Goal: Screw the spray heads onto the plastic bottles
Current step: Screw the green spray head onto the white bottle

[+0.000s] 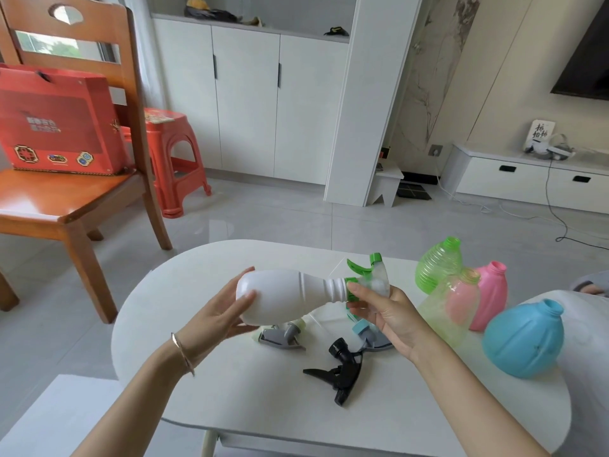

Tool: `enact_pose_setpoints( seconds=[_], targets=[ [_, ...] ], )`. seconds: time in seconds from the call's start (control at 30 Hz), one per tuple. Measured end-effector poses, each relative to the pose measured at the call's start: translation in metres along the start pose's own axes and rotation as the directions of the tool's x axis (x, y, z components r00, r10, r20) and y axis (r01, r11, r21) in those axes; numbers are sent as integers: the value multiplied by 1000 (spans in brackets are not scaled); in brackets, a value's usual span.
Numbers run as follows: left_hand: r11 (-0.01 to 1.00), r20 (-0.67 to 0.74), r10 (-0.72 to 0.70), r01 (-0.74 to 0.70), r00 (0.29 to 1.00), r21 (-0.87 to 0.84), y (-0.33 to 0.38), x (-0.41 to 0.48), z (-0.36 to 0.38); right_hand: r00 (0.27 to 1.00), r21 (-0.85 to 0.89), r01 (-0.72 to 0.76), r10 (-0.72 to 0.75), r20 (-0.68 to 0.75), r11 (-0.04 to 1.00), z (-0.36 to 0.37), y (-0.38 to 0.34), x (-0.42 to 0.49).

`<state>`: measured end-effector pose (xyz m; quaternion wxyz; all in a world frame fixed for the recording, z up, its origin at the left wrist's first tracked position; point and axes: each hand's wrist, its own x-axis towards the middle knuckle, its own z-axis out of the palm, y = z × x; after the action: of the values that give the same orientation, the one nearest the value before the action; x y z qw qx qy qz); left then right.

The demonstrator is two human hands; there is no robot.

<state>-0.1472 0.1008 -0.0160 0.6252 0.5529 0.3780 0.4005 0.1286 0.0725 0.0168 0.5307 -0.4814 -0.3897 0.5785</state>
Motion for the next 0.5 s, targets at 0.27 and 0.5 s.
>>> enact_pose_setpoints(
  seconds=[0.27, 0.5],
  targets=[
    [984, -18, -175, 174, 984, -33, -2, 0, 5, 999, 31, 28, -28, 20, 999, 2, -1, -1],
    [993, 79, -71, 78, 994, -86, 1, -3, 7, 996, 202, 81, -72, -51, 976, 0, 0, 4]
  ],
)
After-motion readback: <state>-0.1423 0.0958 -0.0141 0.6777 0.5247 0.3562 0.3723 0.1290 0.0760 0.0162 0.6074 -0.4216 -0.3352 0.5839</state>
